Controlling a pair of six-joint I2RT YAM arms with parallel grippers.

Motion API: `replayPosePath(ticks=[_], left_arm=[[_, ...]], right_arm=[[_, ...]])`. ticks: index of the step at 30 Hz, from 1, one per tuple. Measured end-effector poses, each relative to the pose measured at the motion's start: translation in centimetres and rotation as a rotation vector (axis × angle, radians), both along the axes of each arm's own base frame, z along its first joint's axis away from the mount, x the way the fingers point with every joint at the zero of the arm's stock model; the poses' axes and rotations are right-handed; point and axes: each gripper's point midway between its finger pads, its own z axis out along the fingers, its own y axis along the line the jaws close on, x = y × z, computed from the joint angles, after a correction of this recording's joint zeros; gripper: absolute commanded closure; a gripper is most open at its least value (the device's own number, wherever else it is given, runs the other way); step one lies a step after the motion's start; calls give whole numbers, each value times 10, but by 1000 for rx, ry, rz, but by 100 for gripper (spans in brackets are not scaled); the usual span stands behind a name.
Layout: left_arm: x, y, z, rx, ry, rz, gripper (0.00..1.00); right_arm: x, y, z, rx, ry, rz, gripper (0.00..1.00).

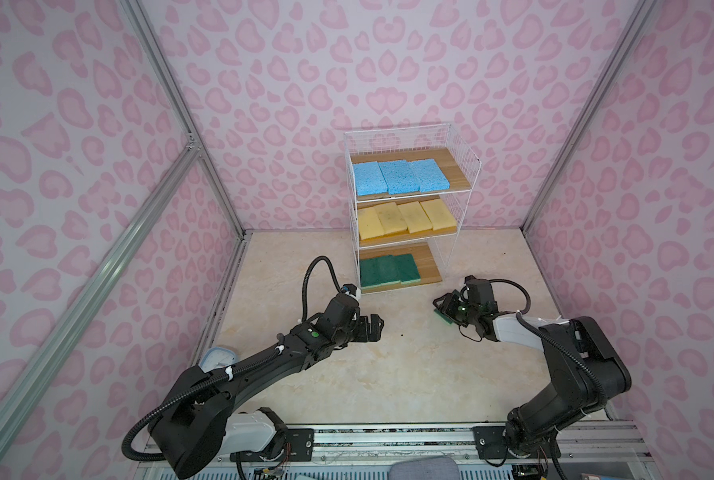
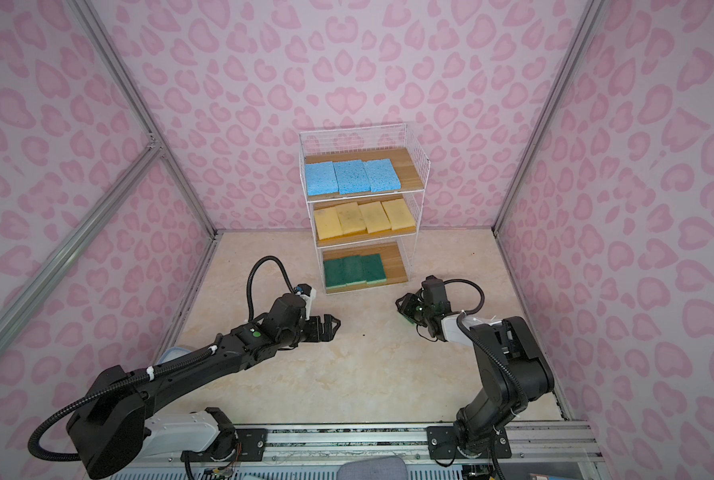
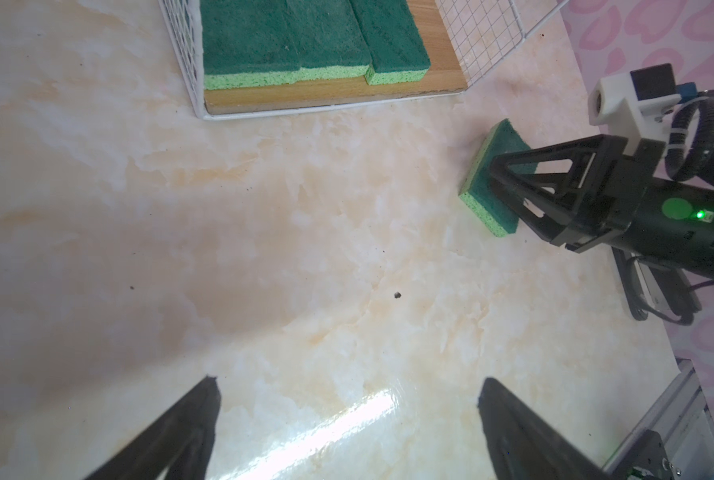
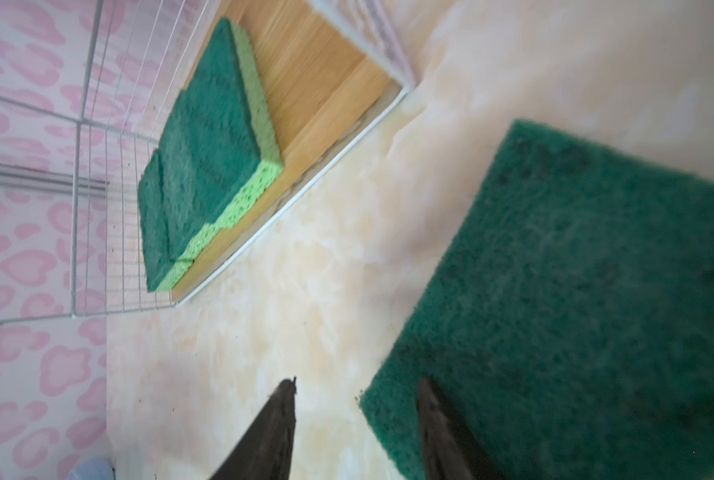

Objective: Place and organize the cleaning sponges onto the shelf
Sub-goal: 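Lower the left gripper onto the last green sponge while the right gripper moves aside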

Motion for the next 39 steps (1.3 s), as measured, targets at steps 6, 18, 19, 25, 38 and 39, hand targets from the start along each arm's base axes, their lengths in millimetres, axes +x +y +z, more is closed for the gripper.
replayPosePath(ticks=[6, 18, 19, 25, 38, 39], left_arm=[[1, -4, -11, 10, 23, -8, 10], [15, -62, -24, -13, 60, -110, 57], [17, -68, -26, -17, 64, -116, 55], [27, -103, -39, -36, 95, -142, 48], [43, -155, -76, -63, 163, -163, 49], [43, -156, -78, -63, 170, -157, 50]], right_arm=[[-42, 54, 8, 47, 3, 172, 52], [-37, -13, 76, 147, -106, 44, 50], [-41, -18, 71, 154, -88, 38, 50], [-67, -43, 45, 204, 3, -7, 50], [-90, -54, 49, 244, 1, -6, 50], [-91, -54, 50, 246, 0, -4, 50]])
